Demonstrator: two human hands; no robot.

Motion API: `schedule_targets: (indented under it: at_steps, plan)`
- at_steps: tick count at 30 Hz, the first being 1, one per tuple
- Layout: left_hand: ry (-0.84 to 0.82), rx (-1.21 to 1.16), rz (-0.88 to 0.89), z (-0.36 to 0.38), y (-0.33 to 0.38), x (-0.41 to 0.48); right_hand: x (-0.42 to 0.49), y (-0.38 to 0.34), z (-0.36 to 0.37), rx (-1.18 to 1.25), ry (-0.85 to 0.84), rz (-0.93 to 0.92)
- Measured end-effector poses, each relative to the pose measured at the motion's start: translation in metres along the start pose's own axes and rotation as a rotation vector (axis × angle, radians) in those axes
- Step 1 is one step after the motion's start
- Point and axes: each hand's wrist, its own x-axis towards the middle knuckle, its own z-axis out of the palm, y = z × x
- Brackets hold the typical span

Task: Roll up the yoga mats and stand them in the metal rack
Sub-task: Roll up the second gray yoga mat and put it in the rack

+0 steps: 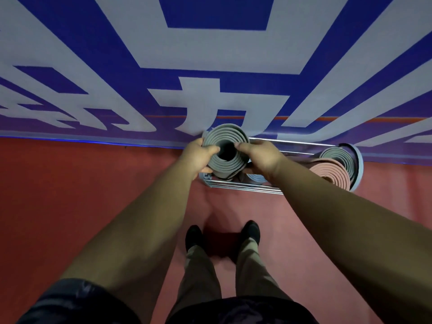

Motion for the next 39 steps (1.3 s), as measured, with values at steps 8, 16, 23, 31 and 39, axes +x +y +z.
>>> schedule_targets:
  at_steps: [8,16,23,31,39]
  plan:
    - [0.057,0.169,-0.053,0.01,-0.033,0.043,0.045,0.048,0.017,-0.091,0.085,0.057]
    - [0.117,0.44,-0.027,0.019,-0.06,0.086,0.083,0.076,0.021,-0.165,0.046,0.052]
    - [0.133,0.741,0.167,0.038,-0.063,0.061,0.076,0.075,0.021,-0.301,0.06,0.017]
    - [0.1,0.933,0.126,0.06,-0.044,0.04,0.056,0.07,-0.005,-0.415,0.019,0.094]
    - [-0.327,0.987,-0.024,0.125,0.023,-0.01,-0.01,0.052,-0.089,-0.033,0.143,0.041]
